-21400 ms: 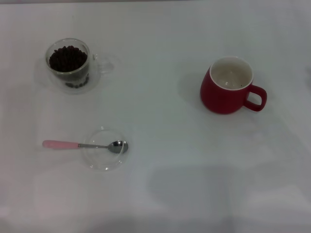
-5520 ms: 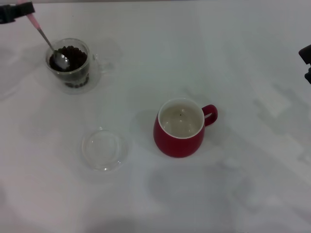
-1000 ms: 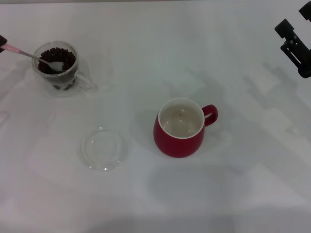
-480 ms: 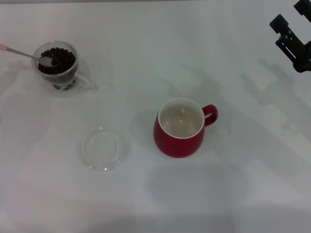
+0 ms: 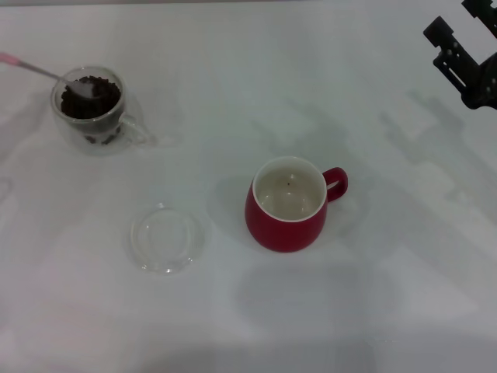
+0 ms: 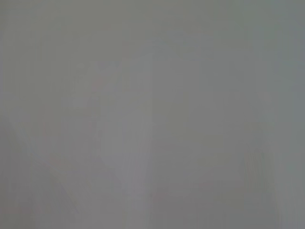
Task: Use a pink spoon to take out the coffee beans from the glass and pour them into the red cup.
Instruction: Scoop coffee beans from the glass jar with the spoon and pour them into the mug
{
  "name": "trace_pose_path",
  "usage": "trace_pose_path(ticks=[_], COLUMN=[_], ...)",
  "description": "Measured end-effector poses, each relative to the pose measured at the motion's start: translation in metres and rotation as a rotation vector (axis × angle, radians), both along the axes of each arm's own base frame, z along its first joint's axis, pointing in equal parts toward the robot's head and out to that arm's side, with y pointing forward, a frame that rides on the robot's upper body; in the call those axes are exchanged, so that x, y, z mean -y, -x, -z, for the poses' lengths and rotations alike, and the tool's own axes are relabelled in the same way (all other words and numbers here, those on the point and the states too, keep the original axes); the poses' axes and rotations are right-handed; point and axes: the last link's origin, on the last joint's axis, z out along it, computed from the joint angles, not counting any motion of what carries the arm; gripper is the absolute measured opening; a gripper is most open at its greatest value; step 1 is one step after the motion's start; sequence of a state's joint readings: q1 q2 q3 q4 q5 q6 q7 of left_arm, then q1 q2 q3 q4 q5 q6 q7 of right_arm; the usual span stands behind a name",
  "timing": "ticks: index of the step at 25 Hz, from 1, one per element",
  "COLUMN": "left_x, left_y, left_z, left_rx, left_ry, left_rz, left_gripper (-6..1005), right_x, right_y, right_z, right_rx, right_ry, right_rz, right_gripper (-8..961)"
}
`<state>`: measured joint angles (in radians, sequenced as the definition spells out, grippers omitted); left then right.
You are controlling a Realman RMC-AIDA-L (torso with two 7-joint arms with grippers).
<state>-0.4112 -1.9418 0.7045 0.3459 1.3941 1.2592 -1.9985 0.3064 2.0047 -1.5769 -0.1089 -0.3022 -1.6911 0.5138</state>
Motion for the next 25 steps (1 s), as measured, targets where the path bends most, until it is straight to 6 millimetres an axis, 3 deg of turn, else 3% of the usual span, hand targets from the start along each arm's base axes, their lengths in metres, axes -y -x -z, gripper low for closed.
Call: trace_pose_path(ticks=[7, 16, 25], left_x=[-0.012, -0.026, -0.027], left_y=[-0.034, -0.092, -0.119], left_z=[0.012, 0.045, 0.069], left_rx=[-0.010, -0.029, -0.092], left_ry=[0.087, 0.270, 0.385], left_rz=[0.160, 0.384, 0.502], left_gripper=[135, 134, 135], right_x=[-0.002, -0.004, -0.005], right_y=[0.002, 0.003, 0.001], right_z=[0.000, -0.004, -0.009], right_rx=[0.004, -0.001, -0.010], right_ry=[-0.007, -0.029, -0.059], right_rz=[-0.010, -0.011, 0.000], right_gripper=[708, 708, 708])
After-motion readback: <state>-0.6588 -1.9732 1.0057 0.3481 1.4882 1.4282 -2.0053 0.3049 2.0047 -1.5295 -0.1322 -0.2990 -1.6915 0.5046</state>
